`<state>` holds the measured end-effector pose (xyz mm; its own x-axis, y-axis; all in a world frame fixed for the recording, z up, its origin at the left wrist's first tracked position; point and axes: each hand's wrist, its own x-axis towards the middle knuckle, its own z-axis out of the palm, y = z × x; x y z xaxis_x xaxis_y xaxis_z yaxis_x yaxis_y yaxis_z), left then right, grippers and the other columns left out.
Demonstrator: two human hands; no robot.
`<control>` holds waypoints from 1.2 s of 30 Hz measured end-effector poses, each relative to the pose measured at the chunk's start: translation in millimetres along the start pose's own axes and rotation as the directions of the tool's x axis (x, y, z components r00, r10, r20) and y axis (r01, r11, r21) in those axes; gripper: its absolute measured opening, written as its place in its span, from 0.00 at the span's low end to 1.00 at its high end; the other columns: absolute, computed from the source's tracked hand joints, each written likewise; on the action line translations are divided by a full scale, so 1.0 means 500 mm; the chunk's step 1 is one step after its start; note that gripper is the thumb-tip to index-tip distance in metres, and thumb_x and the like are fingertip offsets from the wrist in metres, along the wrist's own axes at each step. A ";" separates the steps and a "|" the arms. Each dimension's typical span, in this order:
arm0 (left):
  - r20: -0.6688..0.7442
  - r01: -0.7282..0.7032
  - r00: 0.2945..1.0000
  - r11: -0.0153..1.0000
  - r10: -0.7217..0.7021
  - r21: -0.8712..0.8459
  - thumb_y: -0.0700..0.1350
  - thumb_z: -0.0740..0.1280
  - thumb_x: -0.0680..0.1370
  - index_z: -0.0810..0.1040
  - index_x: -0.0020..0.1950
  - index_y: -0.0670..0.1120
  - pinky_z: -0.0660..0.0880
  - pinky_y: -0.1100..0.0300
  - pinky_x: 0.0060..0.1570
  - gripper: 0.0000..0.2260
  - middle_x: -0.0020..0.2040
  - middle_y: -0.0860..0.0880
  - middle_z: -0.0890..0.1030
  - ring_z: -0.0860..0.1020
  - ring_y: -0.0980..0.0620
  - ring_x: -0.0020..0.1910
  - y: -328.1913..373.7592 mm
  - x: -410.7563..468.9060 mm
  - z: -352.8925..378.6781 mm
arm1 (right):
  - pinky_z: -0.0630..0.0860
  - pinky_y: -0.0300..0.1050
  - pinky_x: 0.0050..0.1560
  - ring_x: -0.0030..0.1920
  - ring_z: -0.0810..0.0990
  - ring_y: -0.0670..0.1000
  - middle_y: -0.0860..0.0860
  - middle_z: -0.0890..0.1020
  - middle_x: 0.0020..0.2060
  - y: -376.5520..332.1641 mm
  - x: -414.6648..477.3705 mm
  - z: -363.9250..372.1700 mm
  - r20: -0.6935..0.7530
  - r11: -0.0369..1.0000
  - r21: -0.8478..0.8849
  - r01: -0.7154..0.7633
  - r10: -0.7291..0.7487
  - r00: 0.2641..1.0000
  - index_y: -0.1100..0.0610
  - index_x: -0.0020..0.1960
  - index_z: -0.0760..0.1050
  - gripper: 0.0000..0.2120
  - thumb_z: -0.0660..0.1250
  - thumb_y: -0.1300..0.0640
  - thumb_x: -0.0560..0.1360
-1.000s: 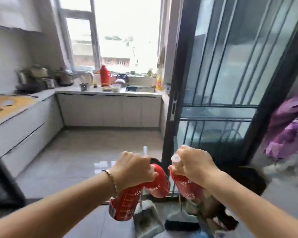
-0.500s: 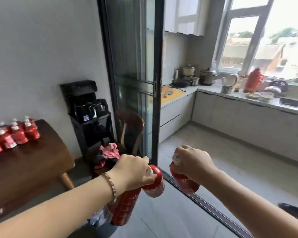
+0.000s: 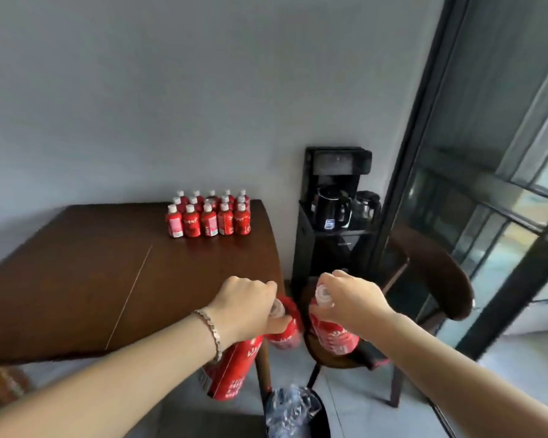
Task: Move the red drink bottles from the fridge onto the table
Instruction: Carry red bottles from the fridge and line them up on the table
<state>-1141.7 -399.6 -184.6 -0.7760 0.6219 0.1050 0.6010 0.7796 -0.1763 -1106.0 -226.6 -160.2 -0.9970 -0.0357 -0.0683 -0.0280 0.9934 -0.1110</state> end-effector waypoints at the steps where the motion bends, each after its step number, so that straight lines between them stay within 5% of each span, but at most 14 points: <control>1: 0.004 0.048 0.999 0.999 -0.048 -0.003 0.65 0.57 0.74 0.71 0.50 0.47 0.68 0.56 0.44 0.22 0.51 0.47 0.82 0.80 0.44 0.52 -0.029 0.020 0.010 | 0.73 0.48 0.52 0.57 0.77 0.55 0.51 0.75 0.57 -0.007 0.053 -0.001 0.007 0.999 -0.008 0.045 -0.045 0.999 0.53 0.62 0.70 0.21 0.63 0.42 0.75; 6: 0.053 0.244 0.968 0.970 -0.244 0.000 0.65 0.56 0.74 0.71 0.50 0.47 0.66 0.56 0.44 0.22 0.51 0.47 0.82 0.80 0.44 0.51 -0.176 0.107 0.053 | 0.72 0.45 0.50 0.57 0.77 0.53 0.50 0.74 0.58 -0.061 0.277 0.000 0.035 0.982 0.007 0.188 -0.188 0.981 0.52 0.63 0.69 0.22 0.62 0.41 0.75; 14: 0.116 0.363 0.926 0.932 -0.360 -0.006 0.65 0.54 0.76 0.70 0.48 0.47 0.65 0.55 0.43 0.22 0.48 0.48 0.82 0.80 0.45 0.47 -0.435 0.197 0.178 | 0.74 0.46 0.50 0.56 0.77 0.52 0.50 0.73 0.57 -0.202 0.580 0.086 0.127 0.969 0.034 0.246 -0.248 0.960 0.51 0.65 0.67 0.22 0.62 0.41 0.76; 27: 0.252 0.257 0.937 0.966 -0.241 -0.035 0.64 0.54 0.77 0.70 0.58 0.44 0.68 0.59 0.37 0.25 0.48 0.47 0.81 0.81 0.46 0.45 -0.915 0.357 0.453 | 0.77 0.51 0.51 0.52 0.79 0.58 0.53 0.69 0.56 -0.457 1.013 0.272 0.280 0.960 0.255 -0.118 0.044 0.959 0.53 0.61 0.69 0.16 0.63 0.47 0.77; 29: 0.176 0.227 0.959 0.974 -0.223 -0.006 0.65 0.56 0.76 0.73 0.55 0.44 0.65 0.62 0.31 0.25 0.43 0.48 0.81 0.81 0.48 0.40 -0.952 0.371 0.491 | 0.78 0.53 0.52 0.52 0.79 0.59 0.53 0.69 0.56 -0.473 1.061 0.295 0.292 0.937 0.304 -0.174 0.082 0.953 0.54 0.60 0.69 0.15 0.64 0.49 0.77; 32: 0.108 0.217 0.969 0.975 -0.221 0.043 0.68 0.64 0.63 0.79 0.34 0.48 0.55 0.69 0.23 0.23 0.21 0.52 0.73 0.72 0.54 0.17 -0.999 0.396 0.554 | 0.77 0.53 0.52 0.52 0.78 0.60 0.54 0.69 0.57 -0.486 1.140 0.334 0.308 0.909 0.355 -0.218 0.107 0.945 0.54 0.60 0.70 0.14 0.64 0.50 0.77; 36: 0.060 0.214 0.976 0.975 -0.210 -0.062 0.64 0.61 0.63 0.76 0.28 0.47 0.55 0.69 0.23 0.20 0.17 0.51 0.68 0.66 0.53 0.13 -1.030 0.429 0.617 | 0.76 0.49 0.45 0.48 0.77 0.57 0.55 0.68 0.56 -0.490 1.213 0.380 0.269 0.865 0.439 -0.244 0.132 0.954 0.55 0.58 0.71 0.12 0.64 0.52 0.77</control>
<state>-1676.7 -690.2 -373.4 -0.8952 0.4383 0.0804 0.4316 0.8977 -0.0884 -1690.4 -512.2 -363.0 -0.9355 0.0680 -0.3467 0.2504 0.8199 -0.5149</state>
